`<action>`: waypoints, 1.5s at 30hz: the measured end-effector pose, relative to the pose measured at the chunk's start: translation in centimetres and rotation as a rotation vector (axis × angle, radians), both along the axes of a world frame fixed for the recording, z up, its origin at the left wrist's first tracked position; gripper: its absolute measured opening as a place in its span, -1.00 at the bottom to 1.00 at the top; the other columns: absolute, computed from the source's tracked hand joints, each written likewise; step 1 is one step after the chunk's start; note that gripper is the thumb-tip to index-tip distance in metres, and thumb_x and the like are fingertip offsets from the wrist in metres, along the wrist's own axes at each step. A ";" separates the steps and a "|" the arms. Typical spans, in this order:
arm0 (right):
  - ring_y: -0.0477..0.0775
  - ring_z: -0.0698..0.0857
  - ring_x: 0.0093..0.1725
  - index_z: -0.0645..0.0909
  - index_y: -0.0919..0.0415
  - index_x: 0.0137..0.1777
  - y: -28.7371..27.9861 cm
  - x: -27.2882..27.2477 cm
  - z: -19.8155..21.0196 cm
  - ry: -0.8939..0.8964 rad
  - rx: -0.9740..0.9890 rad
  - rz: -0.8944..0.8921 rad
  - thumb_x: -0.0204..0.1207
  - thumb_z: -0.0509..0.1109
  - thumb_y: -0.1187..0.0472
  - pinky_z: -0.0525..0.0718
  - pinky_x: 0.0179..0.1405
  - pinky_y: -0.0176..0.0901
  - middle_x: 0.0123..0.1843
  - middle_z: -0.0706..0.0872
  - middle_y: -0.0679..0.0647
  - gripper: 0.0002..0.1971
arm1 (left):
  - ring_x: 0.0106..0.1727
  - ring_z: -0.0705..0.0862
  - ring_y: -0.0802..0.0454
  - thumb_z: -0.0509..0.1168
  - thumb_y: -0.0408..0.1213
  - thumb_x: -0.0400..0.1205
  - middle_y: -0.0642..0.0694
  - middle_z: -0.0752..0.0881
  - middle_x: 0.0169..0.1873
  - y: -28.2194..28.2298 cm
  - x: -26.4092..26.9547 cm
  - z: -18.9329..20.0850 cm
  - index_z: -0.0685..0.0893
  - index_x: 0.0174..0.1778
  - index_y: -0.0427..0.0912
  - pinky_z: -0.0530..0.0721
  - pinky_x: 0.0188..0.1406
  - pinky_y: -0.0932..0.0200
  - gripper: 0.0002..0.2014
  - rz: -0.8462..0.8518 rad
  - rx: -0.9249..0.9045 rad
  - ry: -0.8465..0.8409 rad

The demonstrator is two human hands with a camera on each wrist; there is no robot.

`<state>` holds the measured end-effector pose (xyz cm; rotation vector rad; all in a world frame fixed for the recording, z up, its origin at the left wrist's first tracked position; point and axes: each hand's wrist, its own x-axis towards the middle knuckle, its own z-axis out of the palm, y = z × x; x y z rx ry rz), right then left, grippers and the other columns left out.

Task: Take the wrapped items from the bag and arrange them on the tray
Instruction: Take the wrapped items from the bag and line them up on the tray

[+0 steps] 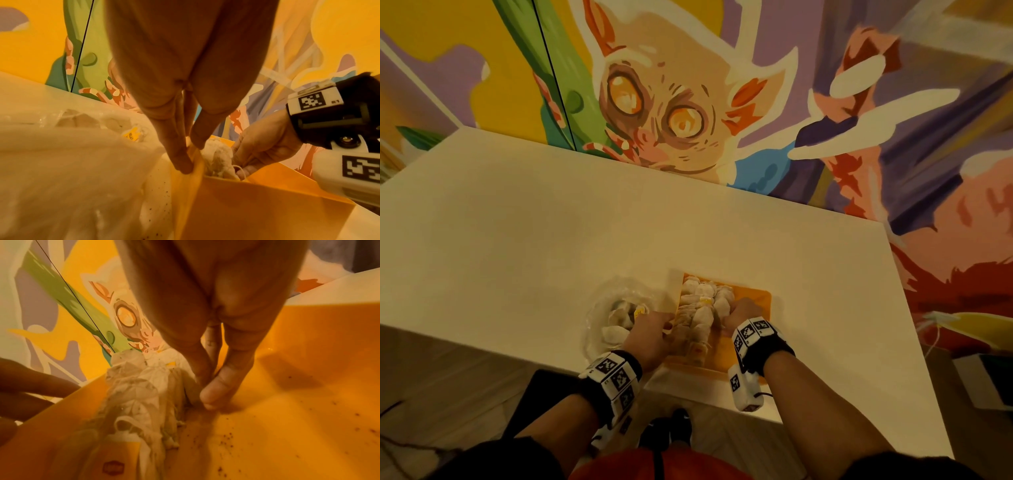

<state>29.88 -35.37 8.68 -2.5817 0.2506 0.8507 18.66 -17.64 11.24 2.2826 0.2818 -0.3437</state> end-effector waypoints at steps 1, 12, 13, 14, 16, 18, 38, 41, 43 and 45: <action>0.18 0.79 -0.01 0.71 0.33 0.03 0.1 0.1 -0.1 0.011 -0.010 -0.008 0.46 0.53 0.24 0.76 -0.16 -0.10 0.00 0.81 0.21 -0.79 | 0.16 0.69 0.00 0.31 -0.33 0.64 -0.17 0.70 0.23 0.0 0.0 -0.1 0.60 0.42 -0.18 0.66 0.04 0.25 -0.61 0.002 0.002 0.002; 0.24 0.71 0.17 0.59 0.36 0.27 0.6 0.6 -0.7 0.025 -0.034 -0.051 0.44 0.56 0.18 0.61 -0.23 -0.15 0.19 0.73 0.25 -0.55 | 0.10 0.71 0.07 0.34 -0.37 0.60 -0.11 0.74 0.17 0.3 0.2 -0.9 0.67 0.35 -0.08 0.71 0.03 0.23 -0.62 -0.013 -0.012 0.001; 0.24 0.70 0.19 0.59 0.36 0.28 0.6 0.6 -0.7 0.023 -0.044 -0.047 0.45 0.56 0.18 0.62 -0.18 -0.14 0.20 0.72 0.25 -0.55 | 0.09 0.71 0.07 0.33 -0.38 0.60 -0.11 0.75 0.17 0.3 0.2 -0.8 0.67 0.36 -0.09 0.71 0.03 0.23 -0.61 -0.012 -0.009 0.005; 0.24 0.70 0.19 0.58 0.35 0.27 0.7 0.6 -0.5 0.017 -0.046 -0.044 0.48 0.53 0.17 0.65 -0.15 -0.13 0.21 0.72 0.25 -0.58 | 0.08 0.71 0.06 0.32 -0.39 0.60 -0.12 0.75 0.17 0.3 0.2 -0.9 0.66 0.37 -0.09 0.72 0.03 0.23 -0.60 -0.011 -0.014 0.008; 0.24 0.71 0.16 0.58 0.35 0.25 0.7 0.7 -0.6 0.008 -0.043 -0.034 0.54 0.46 0.16 0.68 -0.12 -0.11 0.19 0.72 0.25 -0.64 | 0.08 0.71 0.05 0.31 -0.41 0.60 -0.13 0.75 0.17 0.2 0.3 -0.9 0.65 0.39 -0.11 0.72 0.04 0.21 -0.59 -0.006 -0.024 0.009; 0.25 0.73 0.11 0.60 0.34 0.22 0.7 0.6 -0.5 0.000 -0.019 -0.041 0.55 0.44 0.16 0.73 -0.09 -0.08 0.17 0.73 0.25 -0.67 | 0.09 0.72 0.02 0.31 -0.41 0.59 -0.15 0.74 0.18 0.2 0.3 -0.8 0.64 0.40 -0.14 0.71 0.04 0.20 -0.58 -0.006 -0.023 0.002; -0.03 0.69 -0.13 0.63 0.17 0.14 2.5 -4.0 5.4 -0.354 0.396 0.114 0.57 0.35 0.28 0.51 -0.36 -0.49 -0.05 0.73 0.07 -0.83 | -0.01 0.69 0.01 0.46 -0.41 0.47 -0.01 0.74 0.07 8.4 -2.7 0.5 0.69 0.21 -0.05 0.63 -0.07 0.22 -0.61 0.180 0.097 -0.175; 0.00 0.66 -0.20 0.68 0.19 0.10 5.1 -6.2 6.9 -0.225 0.531 0.331 0.59 0.29 0.34 0.61 -0.25 -0.41 -0.12 0.72 0.13 -0.82 | 0.13 0.64 -0.03 0.53 -0.23 0.46 -0.08 0.67 0.26 9.7 -3.0 0.6 0.57 0.41 -0.07 0.55 0.01 0.24 -0.43 0.111 0.102 -0.012; 0.08 0.74 -0.14 0.64 0.11 0.20 6.5 -7.4 7.2 -0.144 0.497 0.472 0.60 0.31 0.27 0.70 -0.13 -0.15 -0.12 0.74 0.08 -0.78 | 0.23 0.63 -0.07 0.54 -0.05 0.41 -0.07 0.64 0.31 9.7 -3.0 1.1 0.51 0.48 -0.08 0.53 0.07 0.24 -0.30 0.020 0.129 0.067; 0.11 0.79 -0.21 0.56 0.04 0.31 7.6 -8.2 6.9 -0.050 0.447 0.552 0.62 0.30 0.21 0.74 -0.20 -0.08 -0.12 0.80 0.15 -0.72 | 0.32 0.59 -0.10 0.52 -0.02 0.43 -0.10 0.60 0.37 9.5 -2.7 1.1 0.43 0.54 -0.10 0.54 0.20 0.17 -0.24 -0.083 0.226 0.129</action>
